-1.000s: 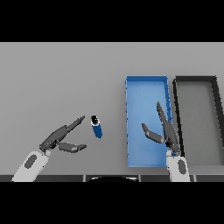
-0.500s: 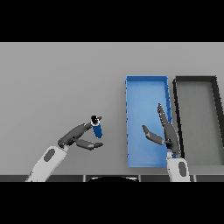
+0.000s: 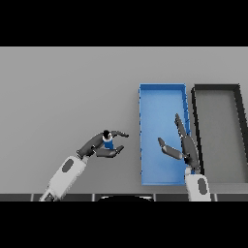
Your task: Pick up the blue pipe and place it into the blue bin.
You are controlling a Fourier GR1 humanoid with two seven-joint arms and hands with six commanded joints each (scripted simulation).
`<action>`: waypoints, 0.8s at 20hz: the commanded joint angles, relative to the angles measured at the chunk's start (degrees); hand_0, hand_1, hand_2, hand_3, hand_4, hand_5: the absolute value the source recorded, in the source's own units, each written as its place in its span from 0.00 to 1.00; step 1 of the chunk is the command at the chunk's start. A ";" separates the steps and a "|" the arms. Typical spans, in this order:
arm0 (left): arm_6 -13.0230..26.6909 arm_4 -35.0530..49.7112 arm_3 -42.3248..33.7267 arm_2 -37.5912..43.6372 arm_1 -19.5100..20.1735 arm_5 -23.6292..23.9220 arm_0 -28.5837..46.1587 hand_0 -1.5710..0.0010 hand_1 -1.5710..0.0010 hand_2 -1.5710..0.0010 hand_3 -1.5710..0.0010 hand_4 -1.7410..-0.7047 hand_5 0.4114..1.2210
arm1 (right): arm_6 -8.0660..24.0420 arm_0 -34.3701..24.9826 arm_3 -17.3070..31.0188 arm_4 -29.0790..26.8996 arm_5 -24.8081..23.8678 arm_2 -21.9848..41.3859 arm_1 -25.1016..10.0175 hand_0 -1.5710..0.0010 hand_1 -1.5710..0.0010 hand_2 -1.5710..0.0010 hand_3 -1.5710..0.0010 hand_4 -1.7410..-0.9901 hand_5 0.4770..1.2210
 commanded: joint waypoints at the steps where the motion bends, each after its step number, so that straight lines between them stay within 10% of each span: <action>1: 0.05 0.63 0.01 0.26 -0.92 0.55 0.11 0.72 0.62 0.55 0.54 0.38 0.51 | 0.58 -0.36 0.43 0.02 -0.20 -0.18 0.06 1.00 1.00 1.00 1.00 0.64 0.17; 7: -4.11 -2.29 0.34 -1.44 -1.69 3.87 1.31 0.19 0.16 0.15 0.19 0.11 0.87 | -0.95 0.10 0.34 -0.70 0.81 -0.17 -0.34 1.00 1.00 1.00 1.00 0.64 0.19; 16: -5.31 -1.09 -10.15 -2.99 -1.98 4.61 0.31 0.03 0.02 0.02 0.08 0.02 0.98 | 0.17 -1.70 1.90 0.81 -0.05 -0.31 -0.66 1.00 1.00 1.00 1.00 0.68 0.20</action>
